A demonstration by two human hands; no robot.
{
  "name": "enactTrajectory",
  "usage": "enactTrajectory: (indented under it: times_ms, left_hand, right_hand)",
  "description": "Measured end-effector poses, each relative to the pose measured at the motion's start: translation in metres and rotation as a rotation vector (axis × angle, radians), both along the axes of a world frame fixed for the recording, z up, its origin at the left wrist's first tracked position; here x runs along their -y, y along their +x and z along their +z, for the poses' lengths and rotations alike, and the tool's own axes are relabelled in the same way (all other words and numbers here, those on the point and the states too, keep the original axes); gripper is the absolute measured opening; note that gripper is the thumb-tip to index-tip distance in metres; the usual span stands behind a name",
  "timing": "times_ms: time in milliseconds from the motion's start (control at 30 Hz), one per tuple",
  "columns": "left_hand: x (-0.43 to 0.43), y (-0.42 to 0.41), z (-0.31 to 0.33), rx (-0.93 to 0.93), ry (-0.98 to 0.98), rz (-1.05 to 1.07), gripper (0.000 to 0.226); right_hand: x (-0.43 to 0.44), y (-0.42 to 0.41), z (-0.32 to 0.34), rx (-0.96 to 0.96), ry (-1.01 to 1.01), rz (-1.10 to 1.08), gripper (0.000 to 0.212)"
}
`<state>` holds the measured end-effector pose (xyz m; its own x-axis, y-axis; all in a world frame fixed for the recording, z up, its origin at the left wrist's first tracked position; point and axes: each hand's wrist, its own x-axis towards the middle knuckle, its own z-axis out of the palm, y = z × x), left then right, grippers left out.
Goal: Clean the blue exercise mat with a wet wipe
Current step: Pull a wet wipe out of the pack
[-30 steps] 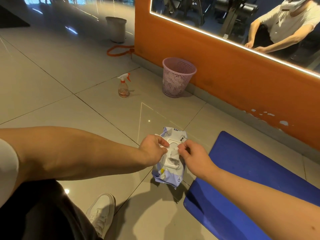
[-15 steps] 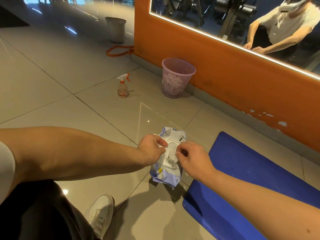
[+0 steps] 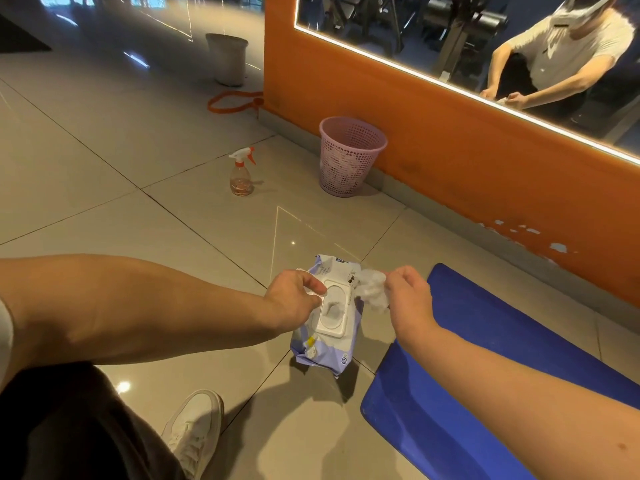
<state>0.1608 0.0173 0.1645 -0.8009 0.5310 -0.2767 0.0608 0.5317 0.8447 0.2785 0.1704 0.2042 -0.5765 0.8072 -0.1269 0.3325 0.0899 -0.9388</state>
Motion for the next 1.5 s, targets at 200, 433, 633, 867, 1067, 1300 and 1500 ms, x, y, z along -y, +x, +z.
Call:
enactTrajectory:
  times_ms: [200, 433, 633, 867, 1067, 1300, 1500]
  left_hand:
    - [0.002, -0.001, 0.002, 0.009, 0.022, -0.013, 0.012]
    - [0.003, 0.000, 0.005, 0.031, 0.067, -0.015, 0.013]
    - [0.003, 0.001, 0.009, 0.016, 0.126, -0.092, 0.015]
    - [0.002, -0.003, 0.008, -0.069, 0.076, -0.183, 0.009]
    - [0.004, -0.001, 0.002, -0.126, -0.048, -0.260, 0.008]
    - [0.004, -0.002, 0.013, 0.039, 0.153, -0.068, 0.022]
    - [0.006, -0.011, 0.008, 0.192, 0.216, 0.064, 0.024]
  right_hand:
    - [0.004, 0.003, -0.006, 0.228, -0.013, 0.152, 0.022]
    - [0.009, 0.005, -0.018, 0.565, 0.017, 0.416, 0.048]
    - [0.008, 0.002, -0.026, 0.517, 0.004, 0.314, 0.075]
    - [0.006, 0.002, -0.030, 0.368, -0.151, 0.242, 0.036]
    - [0.008, -0.001, -0.039, 0.352, -0.172, 0.211, 0.029]
    - [0.003, 0.003, -0.037, 0.316, -0.212, 0.155, 0.028]
    - [0.003, 0.006, -0.035, 0.286, -0.328, 0.141, 0.031]
